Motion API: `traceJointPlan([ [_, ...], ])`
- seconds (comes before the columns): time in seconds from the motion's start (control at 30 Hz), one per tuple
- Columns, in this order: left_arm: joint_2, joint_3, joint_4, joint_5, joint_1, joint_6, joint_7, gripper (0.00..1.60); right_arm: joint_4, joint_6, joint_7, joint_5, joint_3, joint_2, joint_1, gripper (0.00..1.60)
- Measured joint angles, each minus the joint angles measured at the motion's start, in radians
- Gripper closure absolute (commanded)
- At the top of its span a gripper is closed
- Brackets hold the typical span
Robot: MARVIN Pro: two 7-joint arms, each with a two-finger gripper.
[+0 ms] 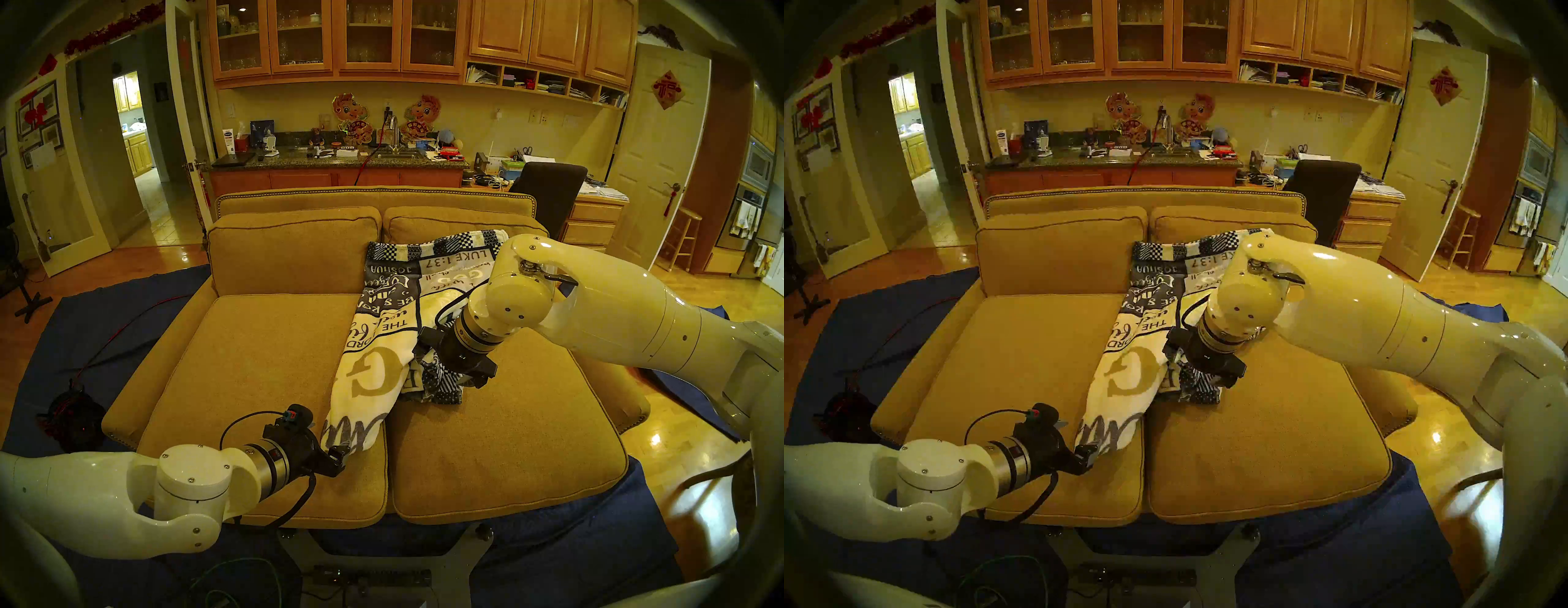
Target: Fold the blanket in half twice
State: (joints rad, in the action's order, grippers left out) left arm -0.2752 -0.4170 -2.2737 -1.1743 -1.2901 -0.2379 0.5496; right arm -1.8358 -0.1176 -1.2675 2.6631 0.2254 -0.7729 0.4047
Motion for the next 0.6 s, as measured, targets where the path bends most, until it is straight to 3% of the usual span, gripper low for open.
traceJointPlan([
  [0.17,-0.017,-0.013,-0.002,-0.022,0.016,-0.071,0.014,0.0,-0.012,0.018,0.017,-0.021,-0.006,-0.009,0.011,0.0],
  [0.6,-0.039,-0.023,-0.013,-0.023,0.033,-0.134,0.035,0.0,0.044,0.151,0.105,-0.11,-0.073,-0.058,0.08,0.0],
])
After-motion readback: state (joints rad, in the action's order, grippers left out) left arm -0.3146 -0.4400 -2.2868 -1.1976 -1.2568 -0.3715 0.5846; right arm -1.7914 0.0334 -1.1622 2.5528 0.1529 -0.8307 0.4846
